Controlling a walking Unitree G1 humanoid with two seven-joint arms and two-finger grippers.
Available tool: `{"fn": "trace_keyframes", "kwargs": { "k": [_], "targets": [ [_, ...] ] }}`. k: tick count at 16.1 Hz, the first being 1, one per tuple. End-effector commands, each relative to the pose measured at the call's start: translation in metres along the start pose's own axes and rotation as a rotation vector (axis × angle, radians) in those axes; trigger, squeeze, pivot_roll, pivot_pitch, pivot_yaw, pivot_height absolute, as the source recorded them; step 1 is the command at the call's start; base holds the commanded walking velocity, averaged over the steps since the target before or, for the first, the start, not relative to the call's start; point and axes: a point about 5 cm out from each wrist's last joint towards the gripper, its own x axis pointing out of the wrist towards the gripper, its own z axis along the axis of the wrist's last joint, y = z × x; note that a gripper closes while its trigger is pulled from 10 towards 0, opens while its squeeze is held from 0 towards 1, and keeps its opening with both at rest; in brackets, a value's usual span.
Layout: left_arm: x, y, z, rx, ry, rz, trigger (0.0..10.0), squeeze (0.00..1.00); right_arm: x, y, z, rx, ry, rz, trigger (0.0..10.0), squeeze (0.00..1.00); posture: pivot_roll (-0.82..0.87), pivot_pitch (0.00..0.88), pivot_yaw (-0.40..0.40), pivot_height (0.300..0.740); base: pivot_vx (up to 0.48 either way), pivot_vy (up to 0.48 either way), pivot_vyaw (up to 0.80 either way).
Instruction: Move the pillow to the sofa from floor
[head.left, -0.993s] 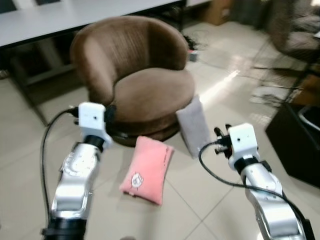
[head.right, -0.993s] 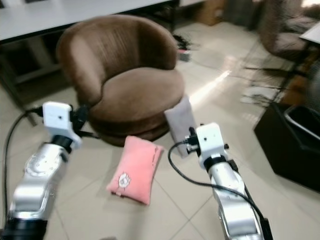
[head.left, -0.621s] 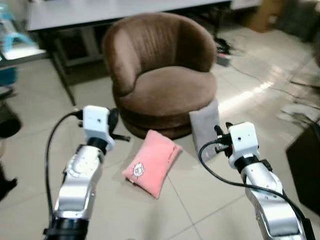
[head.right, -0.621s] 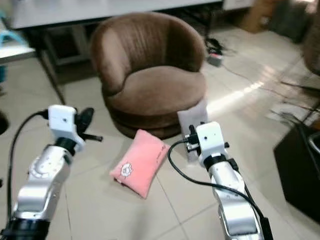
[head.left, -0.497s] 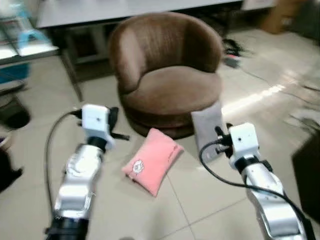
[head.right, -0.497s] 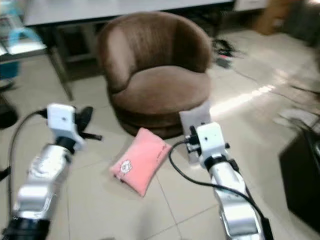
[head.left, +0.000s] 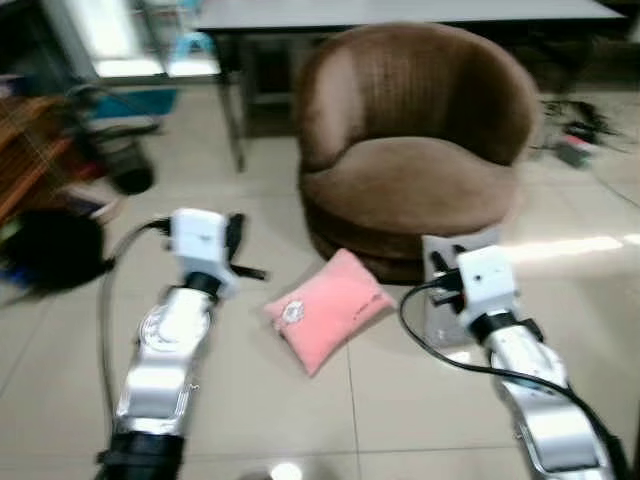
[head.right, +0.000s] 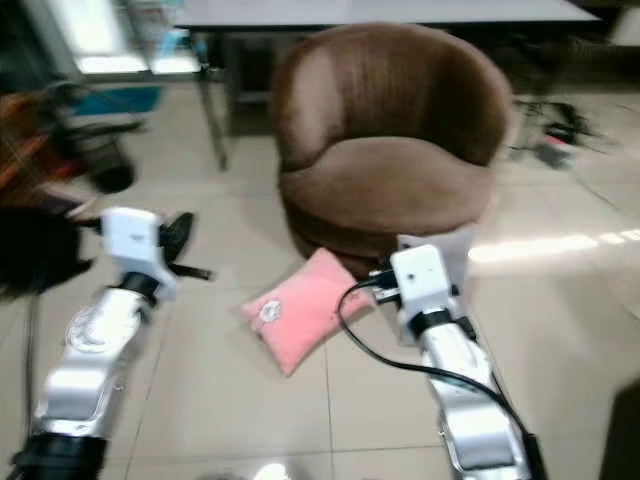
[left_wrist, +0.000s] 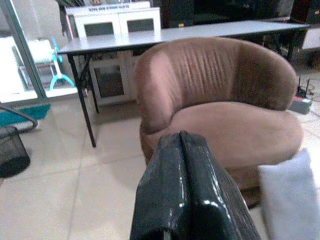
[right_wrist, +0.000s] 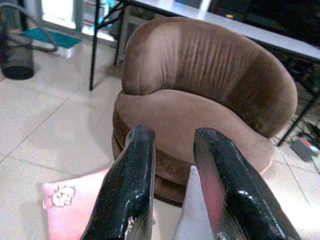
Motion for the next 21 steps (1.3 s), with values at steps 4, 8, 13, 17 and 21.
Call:
{"fn": "trace_keyframes", "kwargs": {
  "k": [4, 8, 13, 17, 21],
  "targets": [
    [-0.0032, 0.0101, 0.0014, 0.039, 0.001, 0.016, 10.0, 0.0, 0.0022, 0.0018, 0.0057, -0.005, -0.026, -0.004, 10.0, 0.0, -0.11, 0.015, 0.055, 0.74, 0.0, -0.48, 0.8],
    [-0.0051, 0.0101, 0.0002, 0.042, 0.008, 0.017, 10.0, 0.0, 0.0016, 0.0026, 0.004, -0.008, -0.022, -0.004, 10.0, 0.0, -0.11, 0.02, 0.053, 0.74, 0.0, -0.48, 0.8],
    [-0.0037, 0.01, 0.0, 0.043, 0.007, 0.014, 10.0, 0.0, 0.0025, 0.0011, 0.0041, -0.013, -0.026, -0.025, 10.0, 0.0, -0.11, 0.022, 0.055, 0.74, 0.0, -0.48, 0.64],
    [-0.0054, 0.0111, -0.001, 0.046, 0.011, 0.015, 10.0, 0.0, 0.0012, 0.0024, 0.002, -0.031, -0.021, -0.023, 10.0, 0.0, -0.1, 0.025, 0.055, 0.74, 0.0, -0.48, 0.0],
    [-0.0046, 0.0116, -0.0012, 0.044, 0.011, 0.02, 10.0, 0.0, 0.0039, 0.0054, 0.0057, -0.016, -0.037, -0.009, 10.0, 0.0, -0.1, 0.027, 0.054, 0.74, 0.0, -0.48, 0.6]
  ]
}}
